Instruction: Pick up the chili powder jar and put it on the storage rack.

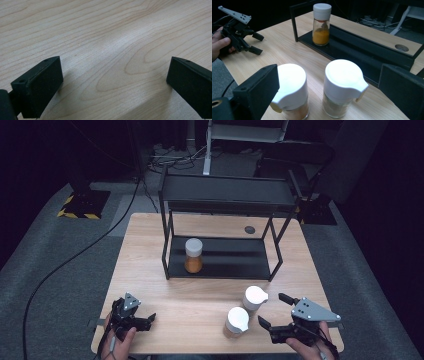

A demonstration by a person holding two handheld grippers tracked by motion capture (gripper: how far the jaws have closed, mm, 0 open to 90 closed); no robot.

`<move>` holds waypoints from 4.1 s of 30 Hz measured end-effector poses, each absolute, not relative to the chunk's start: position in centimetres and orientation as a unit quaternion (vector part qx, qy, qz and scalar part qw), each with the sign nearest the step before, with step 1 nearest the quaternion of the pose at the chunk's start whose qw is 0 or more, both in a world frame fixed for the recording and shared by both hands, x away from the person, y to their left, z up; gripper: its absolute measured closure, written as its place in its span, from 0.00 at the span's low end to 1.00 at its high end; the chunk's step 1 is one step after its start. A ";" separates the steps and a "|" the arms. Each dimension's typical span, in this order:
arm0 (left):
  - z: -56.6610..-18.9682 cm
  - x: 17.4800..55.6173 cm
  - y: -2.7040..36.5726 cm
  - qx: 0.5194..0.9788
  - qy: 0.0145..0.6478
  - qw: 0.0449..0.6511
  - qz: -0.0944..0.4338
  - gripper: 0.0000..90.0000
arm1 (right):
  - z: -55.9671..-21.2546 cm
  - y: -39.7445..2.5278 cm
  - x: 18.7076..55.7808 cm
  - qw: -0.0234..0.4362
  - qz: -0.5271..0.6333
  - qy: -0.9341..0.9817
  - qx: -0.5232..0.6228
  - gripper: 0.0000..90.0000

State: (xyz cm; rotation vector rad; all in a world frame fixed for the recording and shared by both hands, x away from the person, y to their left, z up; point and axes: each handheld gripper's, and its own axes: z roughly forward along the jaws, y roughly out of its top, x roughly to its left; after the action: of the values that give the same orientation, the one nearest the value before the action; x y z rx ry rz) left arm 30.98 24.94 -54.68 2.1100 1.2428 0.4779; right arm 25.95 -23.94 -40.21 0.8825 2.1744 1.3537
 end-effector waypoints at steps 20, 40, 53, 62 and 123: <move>-54.7 31.0 24.9 0.802 0.472 0.318 0.182 0.00 | -40.8 -21.6 25.6 0.208 0.489 0.790 0.306 0.03; -54.7 31.0 24.9 0.802 0.472 0.318 0.182 0.00 | -41.5 -19.6 25.2 0.192 0.490 0.799 0.293 0.05; -54.7 31.0 24.9 0.802 0.472 0.318 0.182 0.00 | -42.6 -18.6 25.2 0.180 0.482 0.808 0.287 0.05; -54.7 31.0 24.9 0.802 0.472 0.318 0.182 0.00 | -43.5 -18.1 25.4 0.180 0.480 0.809 0.288 0.07; -54.7 31.1 24.9 0.801 0.472 0.318 0.182 0.00 | -46.2 -16.1 27.1 0.181 0.438 0.827 0.304 0.34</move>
State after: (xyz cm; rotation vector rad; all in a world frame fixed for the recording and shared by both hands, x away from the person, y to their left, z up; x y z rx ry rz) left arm 31.07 24.93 -54.69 2.1080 1.2425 0.4788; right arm 27.14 -16.14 -46.23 0.8591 2.3343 1.2361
